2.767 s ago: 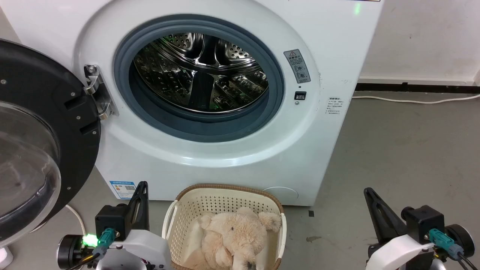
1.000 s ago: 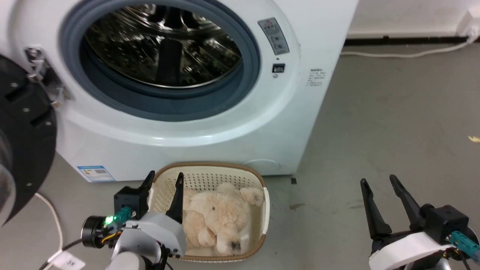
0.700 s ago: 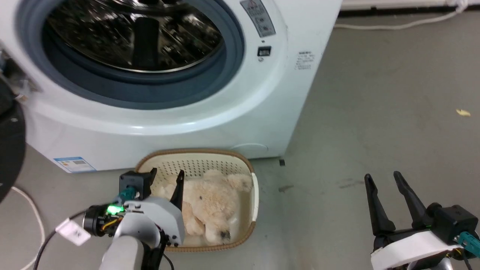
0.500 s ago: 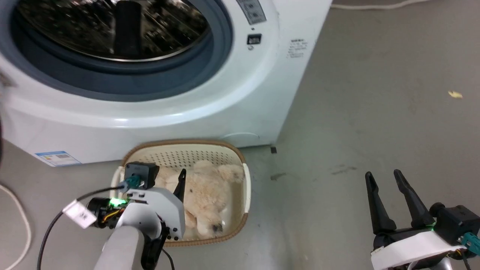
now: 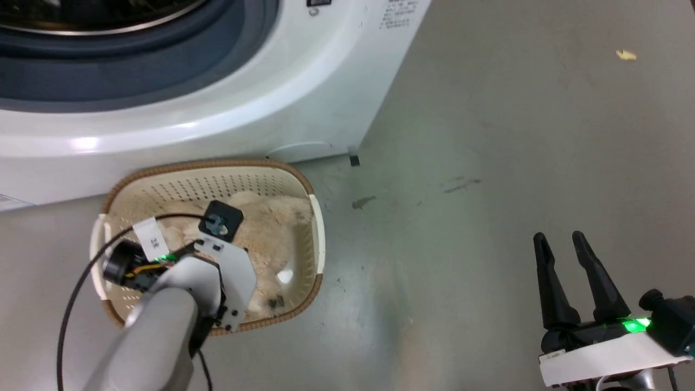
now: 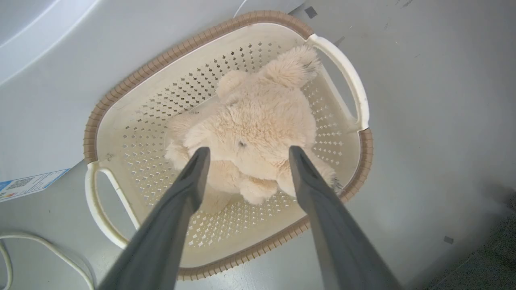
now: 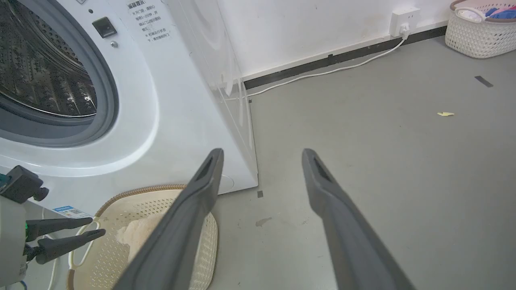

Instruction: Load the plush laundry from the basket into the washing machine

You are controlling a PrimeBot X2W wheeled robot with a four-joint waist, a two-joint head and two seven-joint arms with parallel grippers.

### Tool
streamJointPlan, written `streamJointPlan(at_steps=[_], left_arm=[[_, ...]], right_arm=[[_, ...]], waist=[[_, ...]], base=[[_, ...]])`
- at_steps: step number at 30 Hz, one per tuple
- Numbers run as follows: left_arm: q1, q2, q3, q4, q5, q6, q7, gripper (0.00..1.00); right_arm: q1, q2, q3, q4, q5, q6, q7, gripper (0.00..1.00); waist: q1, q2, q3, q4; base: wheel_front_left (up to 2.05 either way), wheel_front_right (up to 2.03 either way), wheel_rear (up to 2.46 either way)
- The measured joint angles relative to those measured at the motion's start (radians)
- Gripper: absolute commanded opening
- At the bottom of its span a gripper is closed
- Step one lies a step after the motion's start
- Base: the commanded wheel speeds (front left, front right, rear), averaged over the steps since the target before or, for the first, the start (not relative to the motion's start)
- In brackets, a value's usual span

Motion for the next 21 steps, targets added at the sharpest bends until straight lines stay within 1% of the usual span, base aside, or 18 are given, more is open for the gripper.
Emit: streamJointPlan(at_steps=[2,6,13,21], left_arm=[[-0.017,0.022,-0.017,0.0,0.004,-0.008,0.025,1.0],[-0.049,0.061,-0.034,0.001,0.001,-0.008,0.063,1.0],[-0.084,0.116,-0.033,-0.004,-0.032,0.004,0.1,1.0],[-0.167,0.199,-0.097,-0.014,-0.01,0.0,0.175,1.0]], right_arm=[[0.0,0.0,0.001,-0.008,0.012,0.0,-0.002,1.0],[0.002,0.0,0.002,-0.027,0.031,0.0,-0.012,1.0],[0.008,0.0,0.011,-0.062,0.058,0.0,-0.028,1.0],[0.008,0.0,0.026,-0.088,0.108,0.0,-0.044,1.0]], waist=[[0.0,0.0,0.02,-0.007],[0.0,0.0,0.059,-0.018],[0.0,0.0,0.137,-0.03],[0.0,0.0,0.23,-0.042]], base=[[0.0,0.0,0.0],[0.07,0.07,0.07],[0.04,0.04,0.04],[0.01,0.01,0.01]])
